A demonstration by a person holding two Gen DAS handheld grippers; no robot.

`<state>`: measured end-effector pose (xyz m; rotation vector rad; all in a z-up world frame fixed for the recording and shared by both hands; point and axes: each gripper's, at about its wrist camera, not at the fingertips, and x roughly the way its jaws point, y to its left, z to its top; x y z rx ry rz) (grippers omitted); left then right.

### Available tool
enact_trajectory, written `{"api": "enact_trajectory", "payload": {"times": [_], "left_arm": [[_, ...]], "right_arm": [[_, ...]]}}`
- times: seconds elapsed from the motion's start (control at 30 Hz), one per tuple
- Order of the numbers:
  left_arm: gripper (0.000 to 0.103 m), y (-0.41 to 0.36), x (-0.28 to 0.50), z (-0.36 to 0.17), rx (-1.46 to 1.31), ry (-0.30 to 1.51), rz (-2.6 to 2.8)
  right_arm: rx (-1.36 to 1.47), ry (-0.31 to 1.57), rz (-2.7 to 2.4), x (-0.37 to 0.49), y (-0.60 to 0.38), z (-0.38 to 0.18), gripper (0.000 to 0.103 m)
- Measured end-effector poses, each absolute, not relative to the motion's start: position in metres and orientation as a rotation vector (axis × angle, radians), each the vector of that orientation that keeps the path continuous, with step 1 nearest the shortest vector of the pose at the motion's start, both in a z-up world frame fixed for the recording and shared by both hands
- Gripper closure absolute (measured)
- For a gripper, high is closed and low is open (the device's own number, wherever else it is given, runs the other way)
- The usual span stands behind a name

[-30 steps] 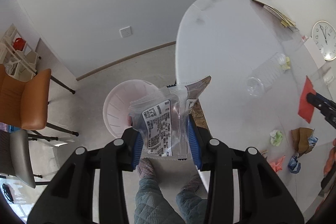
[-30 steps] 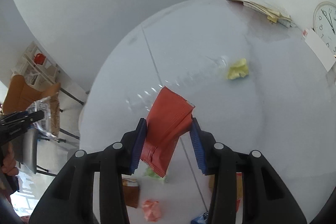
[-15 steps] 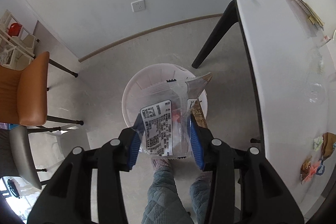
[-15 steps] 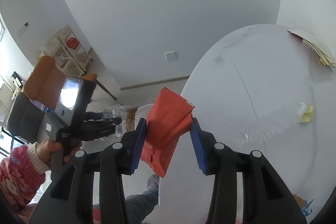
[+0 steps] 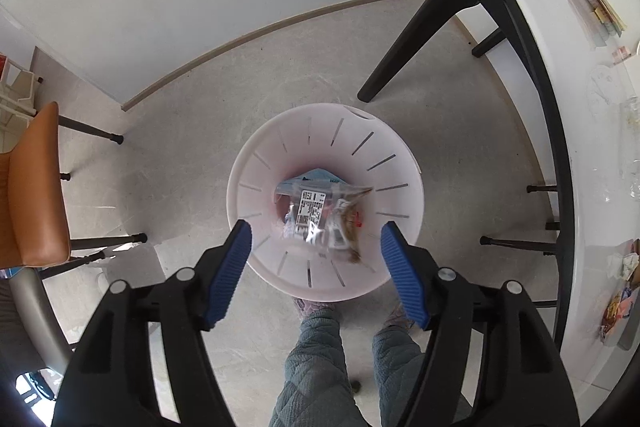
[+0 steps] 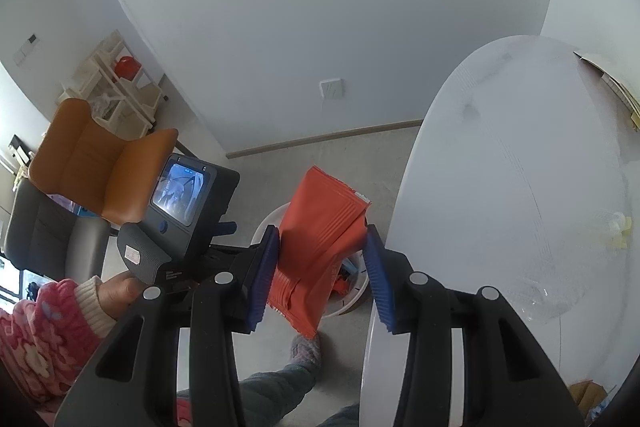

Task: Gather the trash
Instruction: 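Carry the wrapper and red paper to the wastebasket and open both tools, then move both open tools back over the table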

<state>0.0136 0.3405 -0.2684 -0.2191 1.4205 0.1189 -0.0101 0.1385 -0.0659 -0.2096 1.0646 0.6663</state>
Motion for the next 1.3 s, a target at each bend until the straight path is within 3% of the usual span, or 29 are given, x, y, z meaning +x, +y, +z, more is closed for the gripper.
{"api": "enact_trajectory", "payload": {"times": [0.2, 0.3, 0.47, 0.57, 0.73, 0.8, 1.0, 1.3], "left_arm": [[0.038, 0.359, 0.003, -0.241, -0.241, 1.366, 0.134], [0.028, 0.370, -0.015, -0.210, -0.219, 1.301, 0.174], [0.027, 0.386, -0.038, -0.169, -0.210, 1.241, 0.238], [0.019, 0.396, -0.051, -0.155, -0.225, 1.222, 0.273], [0.019, 0.401, -0.062, -0.144, -0.236, 1.225, 0.311], [0.019, 0.399, -0.063, -0.142, -0.238, 1.232, 0.317], [0.019, 0.385, -0.063, -0.127, -0.215, 1.214, 0.304], [0.018, 0.306, -0.056, -0.076, -0.150, 1.119, 0.142]], "right_arm": [[-0.237, 1.094, 0.675, -0.005, 0.152, -0.087, 0.058], [-0.273, 1.121, 0.697, -0.001, 0.170, -0.113, 0.058], [-0.331, 1.175, 0.740, 0.006, 0.201, -0.162, 0.058], [-0.360, 1.212, 0.757, 0.008, 0.216, -0.190, 0.056], [-0.406, 1.252, 0.757, 0.008, 0.231, -0.222, 0.019], [-0.422, 1.263, 0.752, 0.005, 0.230, -0.225, 0.016], [-0.368, 1.183, 0.742, 0.005, 0.217, -0.184, 0.007], [-0.222, 0.946, 0.612, -0.014, 0.102, -0.047, 0.003]]}}
